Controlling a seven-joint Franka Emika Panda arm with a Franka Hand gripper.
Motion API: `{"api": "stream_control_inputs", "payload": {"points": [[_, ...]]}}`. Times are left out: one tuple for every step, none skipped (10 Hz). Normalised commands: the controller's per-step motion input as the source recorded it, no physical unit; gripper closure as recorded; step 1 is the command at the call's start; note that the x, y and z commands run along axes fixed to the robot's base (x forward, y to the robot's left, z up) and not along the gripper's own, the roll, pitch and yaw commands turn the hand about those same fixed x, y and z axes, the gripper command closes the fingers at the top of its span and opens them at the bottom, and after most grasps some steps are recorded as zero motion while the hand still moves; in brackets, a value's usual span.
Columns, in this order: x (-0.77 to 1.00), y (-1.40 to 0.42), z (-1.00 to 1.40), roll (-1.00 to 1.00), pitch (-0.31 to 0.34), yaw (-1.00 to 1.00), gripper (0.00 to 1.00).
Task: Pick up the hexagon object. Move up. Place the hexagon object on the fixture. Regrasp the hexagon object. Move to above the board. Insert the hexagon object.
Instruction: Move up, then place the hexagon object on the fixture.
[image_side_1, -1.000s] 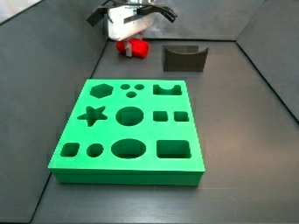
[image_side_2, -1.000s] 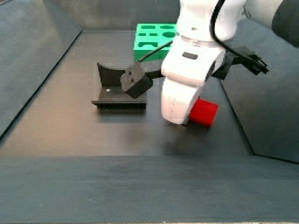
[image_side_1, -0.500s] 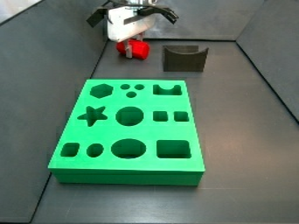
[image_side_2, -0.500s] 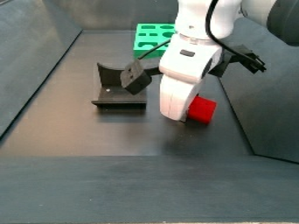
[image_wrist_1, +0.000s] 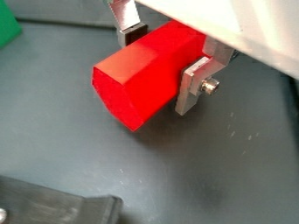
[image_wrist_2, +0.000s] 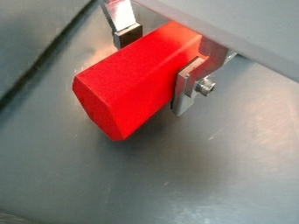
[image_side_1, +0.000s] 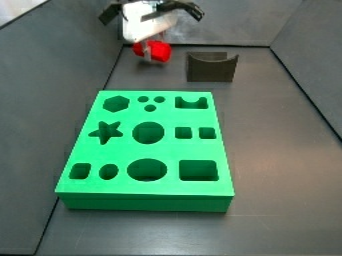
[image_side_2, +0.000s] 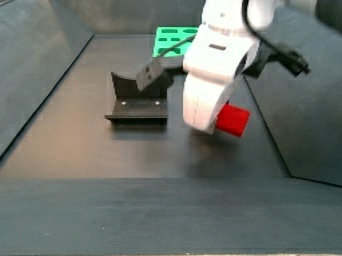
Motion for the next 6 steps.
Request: {"api": "stream_control_inputs", "payload": {"points": [[-0.02,-0.04,0.51,-0.03,0.044,0.00,1.00],[-0.01,-0.02,0.36,-0.03,0.042,0.01,1.00],[-0.01,-0.02,0.20,-0.03,0.032,0.01,1.00],[0.00,0.00,1.00,0.00,0.000,0.00,1.00],[-0.01,0.00,1.00,-0.01,0.012,0.00,1.00],[-0.01,0.00,1.00,-0.01,0.016,0.01,1.00]]}}
